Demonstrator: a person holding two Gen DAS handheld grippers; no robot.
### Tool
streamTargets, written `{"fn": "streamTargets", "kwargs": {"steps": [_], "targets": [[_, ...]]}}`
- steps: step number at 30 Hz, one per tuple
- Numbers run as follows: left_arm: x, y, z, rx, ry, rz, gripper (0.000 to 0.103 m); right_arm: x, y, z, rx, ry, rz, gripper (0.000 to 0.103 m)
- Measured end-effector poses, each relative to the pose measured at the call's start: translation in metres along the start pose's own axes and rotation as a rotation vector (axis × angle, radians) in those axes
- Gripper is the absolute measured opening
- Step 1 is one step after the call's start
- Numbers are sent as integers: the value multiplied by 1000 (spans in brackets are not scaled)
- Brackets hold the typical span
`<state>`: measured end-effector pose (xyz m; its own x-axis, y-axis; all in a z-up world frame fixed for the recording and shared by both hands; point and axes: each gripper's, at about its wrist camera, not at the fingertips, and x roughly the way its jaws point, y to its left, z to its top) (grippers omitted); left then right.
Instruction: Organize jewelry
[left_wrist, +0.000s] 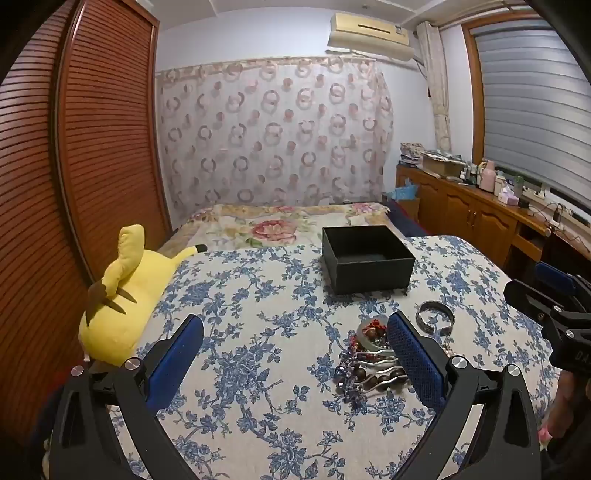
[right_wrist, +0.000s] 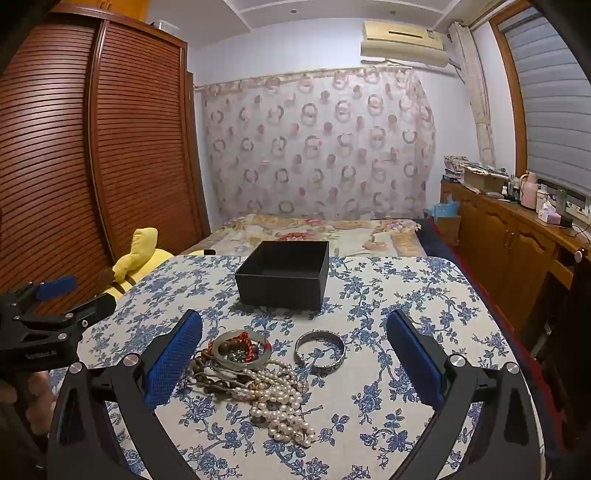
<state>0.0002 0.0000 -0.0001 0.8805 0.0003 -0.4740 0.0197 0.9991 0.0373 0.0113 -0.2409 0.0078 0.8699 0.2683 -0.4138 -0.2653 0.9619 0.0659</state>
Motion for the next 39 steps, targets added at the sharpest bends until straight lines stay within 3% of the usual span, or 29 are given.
{"fn": "streamTargets", "kwargs": {"steps": [39], "targets": [[-5,-1,1,-8,-14,-6,97,-1,1,1,1,2,2,101]]}}
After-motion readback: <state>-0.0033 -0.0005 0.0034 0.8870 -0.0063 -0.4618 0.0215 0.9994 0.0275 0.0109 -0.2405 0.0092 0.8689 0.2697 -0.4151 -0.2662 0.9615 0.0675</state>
